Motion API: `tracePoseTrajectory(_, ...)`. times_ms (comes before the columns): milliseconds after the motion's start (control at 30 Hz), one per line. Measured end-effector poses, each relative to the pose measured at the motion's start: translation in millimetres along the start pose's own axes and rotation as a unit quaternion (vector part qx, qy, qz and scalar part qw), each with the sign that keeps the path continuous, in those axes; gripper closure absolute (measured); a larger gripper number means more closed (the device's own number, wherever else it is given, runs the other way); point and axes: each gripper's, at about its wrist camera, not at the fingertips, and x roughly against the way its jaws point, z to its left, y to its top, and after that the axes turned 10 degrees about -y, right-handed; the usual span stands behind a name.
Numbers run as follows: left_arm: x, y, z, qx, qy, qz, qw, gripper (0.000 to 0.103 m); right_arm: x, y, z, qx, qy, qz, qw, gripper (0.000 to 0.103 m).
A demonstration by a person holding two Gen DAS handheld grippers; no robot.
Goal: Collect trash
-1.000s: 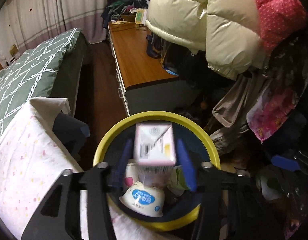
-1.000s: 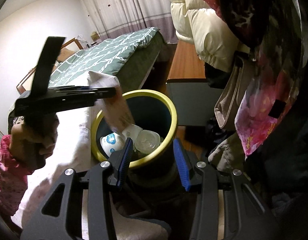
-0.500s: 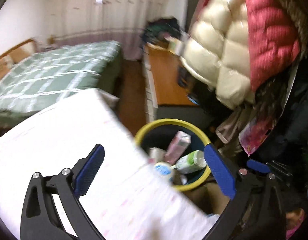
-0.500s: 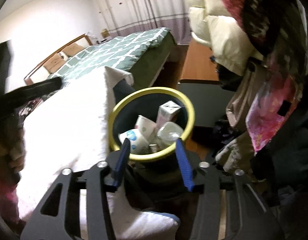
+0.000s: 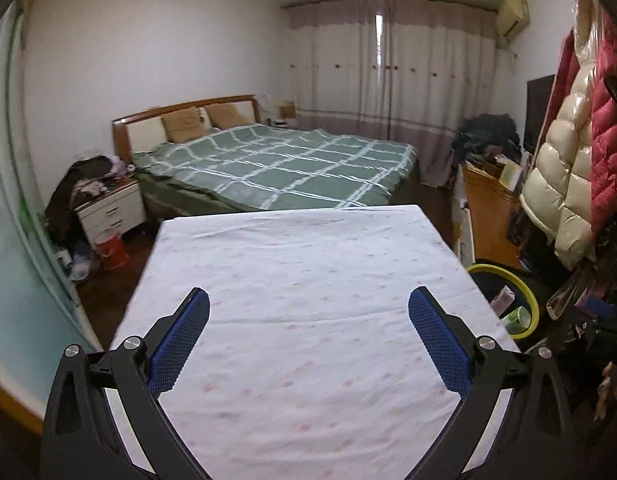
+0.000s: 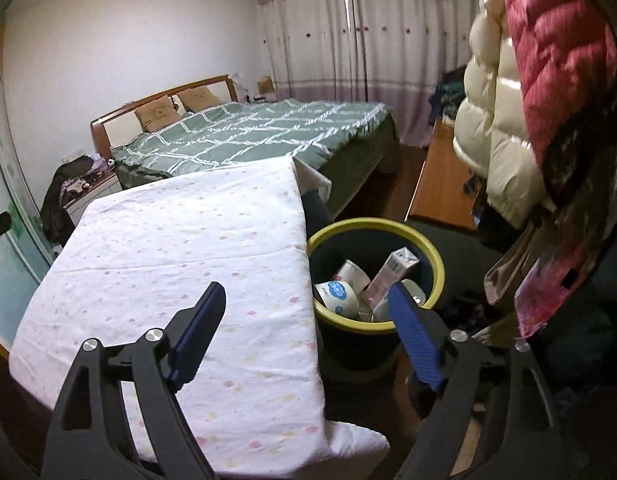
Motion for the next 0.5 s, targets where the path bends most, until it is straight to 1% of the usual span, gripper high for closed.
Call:
tracePoseTrajectory(100, 24.4, -13.6, 15.0, 0.015, 0.002, -0.008, 0.9999, 0.005, 16.0, -3.5, 3.3, -0.001, 0.004, -0.009, 1.000, 0.023)
tracePoseTrajectory(233, 44.1, -30.8, 22.6, 0.038, -0.024, -0.008, 0.9990, 0.005, 41.2, -7.7, 8.3, 0.002, 0.002, -0.028, 1.000, 0.019)
tracePoseTrajectory(333, 53.1, -39.2, 18.7, 0.037, -0.035, -0.009, 0.9987, 0.005, 58.5, -9.8, 11.2, 0.003, 0.008, -0.044, 0.999, 0.016)
tracePoseTrajectory(500, 65.4, -45.3, 9.6, 0.026, -0.051, -0.019, 0.9982, 0.005, 70.6, -9.2, 17.3, 0.005, 0.015, -0.058, 0.998, 0.016)
